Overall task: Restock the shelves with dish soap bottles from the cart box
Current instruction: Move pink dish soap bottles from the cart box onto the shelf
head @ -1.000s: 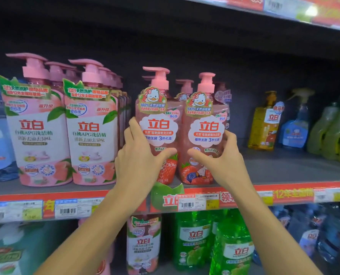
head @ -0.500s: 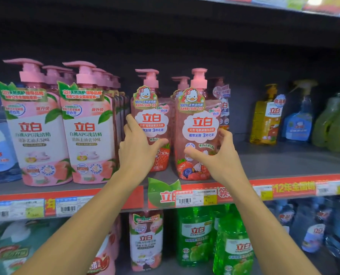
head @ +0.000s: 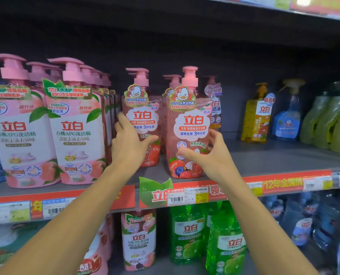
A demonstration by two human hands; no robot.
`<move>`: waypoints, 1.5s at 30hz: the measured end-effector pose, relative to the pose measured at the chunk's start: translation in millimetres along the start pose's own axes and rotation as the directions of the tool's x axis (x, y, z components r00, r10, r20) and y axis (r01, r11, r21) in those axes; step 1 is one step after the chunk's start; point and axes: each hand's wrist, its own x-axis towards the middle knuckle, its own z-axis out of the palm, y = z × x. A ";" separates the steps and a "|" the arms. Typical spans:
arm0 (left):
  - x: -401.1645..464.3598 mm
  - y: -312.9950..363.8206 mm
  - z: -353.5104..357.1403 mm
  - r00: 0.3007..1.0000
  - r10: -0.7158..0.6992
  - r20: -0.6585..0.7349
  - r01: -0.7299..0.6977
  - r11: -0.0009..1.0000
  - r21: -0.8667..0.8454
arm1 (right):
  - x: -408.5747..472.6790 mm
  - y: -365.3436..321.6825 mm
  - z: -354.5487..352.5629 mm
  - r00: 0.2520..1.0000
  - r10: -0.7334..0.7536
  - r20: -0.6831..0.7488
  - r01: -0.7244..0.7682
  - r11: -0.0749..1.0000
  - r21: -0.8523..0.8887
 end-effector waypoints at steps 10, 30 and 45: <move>-3.2 -4.0 1.4 0.999 0.000 0.035 0.002 0.999 -0.050 | -1.6 1.7 0.3 1.000 -0.005 -0.009 0.005 1.000 0.002; -83.4 -20.3 -9.3 0.962 0.227 0.150 -0.272 0.804 0.528 | -14.7 -8.7 8.5 0.987 -0.070 -0.143 0.040 0.978 -0.202; -85.4 -37.9 4.4 0.876 0.482 0.014 -0.426 0.761 0.489 | 1.1 -9.7 20.1 0.994 -0.041 -0.102 0.018 0.976 -0.217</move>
